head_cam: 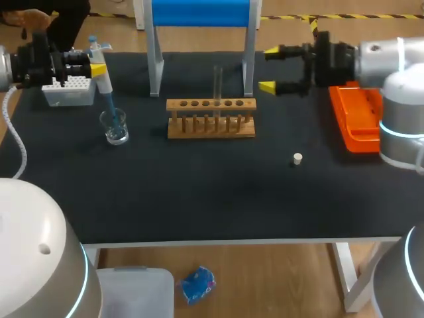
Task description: Invert the test tube, pick up the pipette, mount the tip to pipette, aspirate from beaker and dispense into the tube, eject the tip, return the pipette, and cap with the stopper.
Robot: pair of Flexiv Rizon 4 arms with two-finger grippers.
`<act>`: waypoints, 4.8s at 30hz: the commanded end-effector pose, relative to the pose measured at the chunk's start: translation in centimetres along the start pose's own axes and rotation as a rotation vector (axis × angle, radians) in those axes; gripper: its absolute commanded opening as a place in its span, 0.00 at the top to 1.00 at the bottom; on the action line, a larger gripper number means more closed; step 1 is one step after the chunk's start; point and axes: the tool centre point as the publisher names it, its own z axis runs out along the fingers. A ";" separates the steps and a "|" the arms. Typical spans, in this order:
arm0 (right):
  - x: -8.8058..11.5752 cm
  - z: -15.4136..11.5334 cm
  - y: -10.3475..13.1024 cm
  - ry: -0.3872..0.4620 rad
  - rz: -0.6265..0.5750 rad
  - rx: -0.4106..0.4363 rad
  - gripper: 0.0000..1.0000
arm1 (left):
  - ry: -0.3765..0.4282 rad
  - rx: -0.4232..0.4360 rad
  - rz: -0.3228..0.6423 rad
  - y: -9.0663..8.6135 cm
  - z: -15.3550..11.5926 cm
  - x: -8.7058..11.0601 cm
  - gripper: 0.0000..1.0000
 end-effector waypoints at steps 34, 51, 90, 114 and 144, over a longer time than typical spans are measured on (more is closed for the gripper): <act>-5.1 6.2 -3.2 0.006 0.030 -0.013 0.00 | 0.002 0.001 0.001 0.0 -0.1 -0.1 1.00; -5.1 6.2 -3.2 -0.005 0.028 0.001 0.00 | 0.002 0.001 0.001 0.0 -0.1 -0.1 1.00; -5.1 6.2 -3.2 -0.005 0.028 0.001 0.00 | -0.033 -0.038 0.099 -7.6 -1.0 2.3 1.00; -5.1 6.2 -3.2 -0.005 0.028 0.001 0.00 | -0.025 -0.019 0.127 -9.3 -1.3 2.6 1.00; -5.1 6.2 -3.2 -0.005 0.028 0.001 0.00 | 0.204 -0.061 0.021 -23.6 10.3 6.2 1.00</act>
